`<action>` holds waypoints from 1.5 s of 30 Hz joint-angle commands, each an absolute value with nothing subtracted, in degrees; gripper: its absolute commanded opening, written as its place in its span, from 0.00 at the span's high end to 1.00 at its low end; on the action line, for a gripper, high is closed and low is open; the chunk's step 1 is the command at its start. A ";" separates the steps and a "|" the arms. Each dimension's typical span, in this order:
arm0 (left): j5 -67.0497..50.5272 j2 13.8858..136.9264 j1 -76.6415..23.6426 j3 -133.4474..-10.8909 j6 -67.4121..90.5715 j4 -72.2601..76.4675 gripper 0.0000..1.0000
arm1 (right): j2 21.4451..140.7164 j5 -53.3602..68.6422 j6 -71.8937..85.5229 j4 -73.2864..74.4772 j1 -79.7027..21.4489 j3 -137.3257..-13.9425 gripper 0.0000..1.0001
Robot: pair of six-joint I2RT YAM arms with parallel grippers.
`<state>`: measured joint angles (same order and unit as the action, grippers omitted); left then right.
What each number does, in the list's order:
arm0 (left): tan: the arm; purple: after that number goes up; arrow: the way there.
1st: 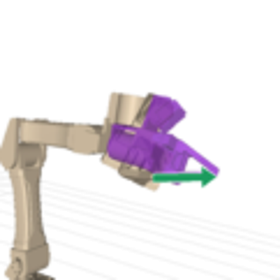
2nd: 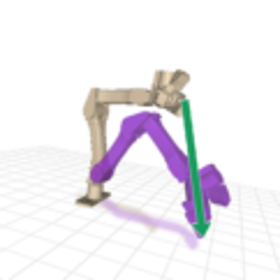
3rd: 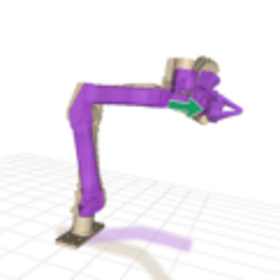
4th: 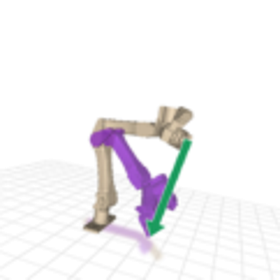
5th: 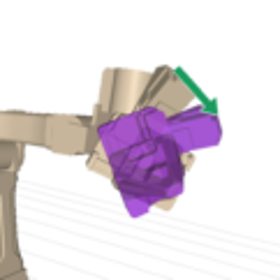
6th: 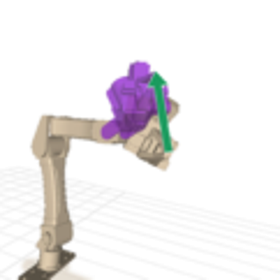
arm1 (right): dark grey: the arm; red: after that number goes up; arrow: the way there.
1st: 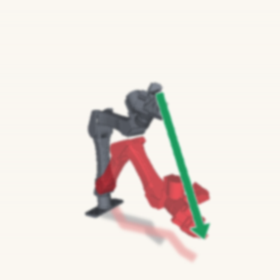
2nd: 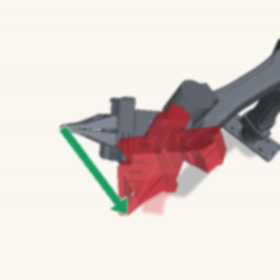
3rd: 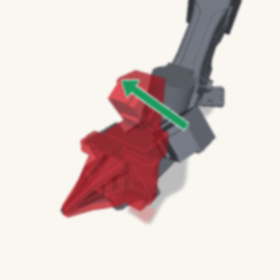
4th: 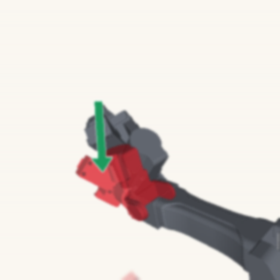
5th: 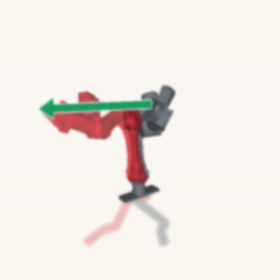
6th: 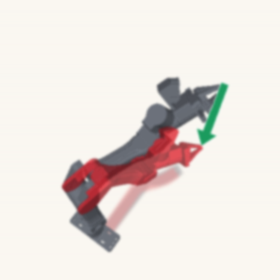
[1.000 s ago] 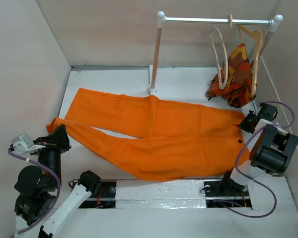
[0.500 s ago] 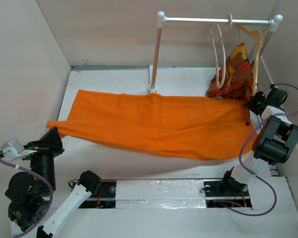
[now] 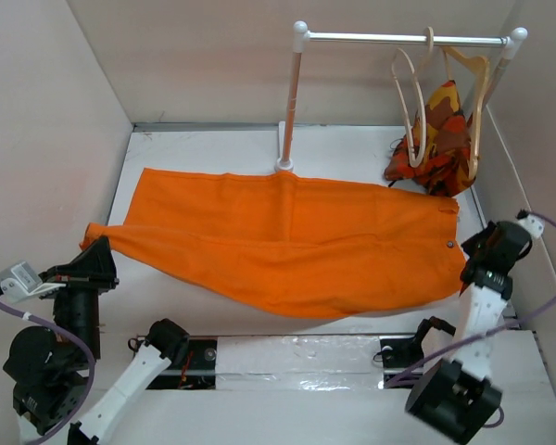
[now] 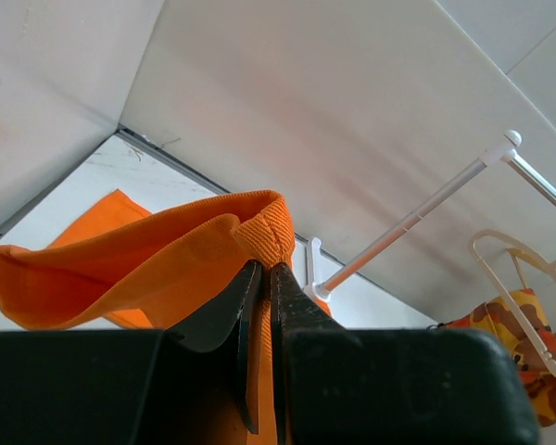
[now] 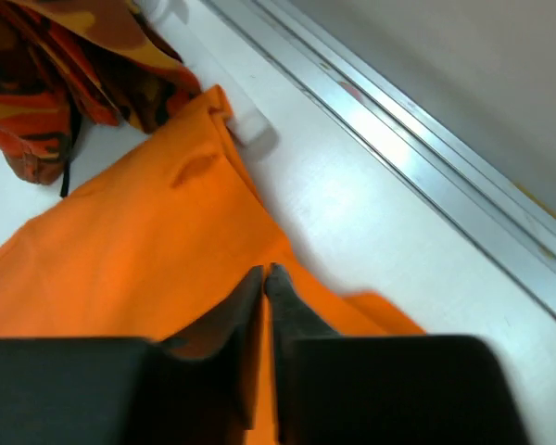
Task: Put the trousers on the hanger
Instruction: Fold the trousers at the center of the board.
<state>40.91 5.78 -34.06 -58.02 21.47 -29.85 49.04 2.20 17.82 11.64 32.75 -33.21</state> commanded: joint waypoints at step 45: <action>44.65 7.74 -36.21 -56.08 19.34 -18.89 1.00 | 47.98 -0.53 7.91 33.86 27.51 -49.76 0.65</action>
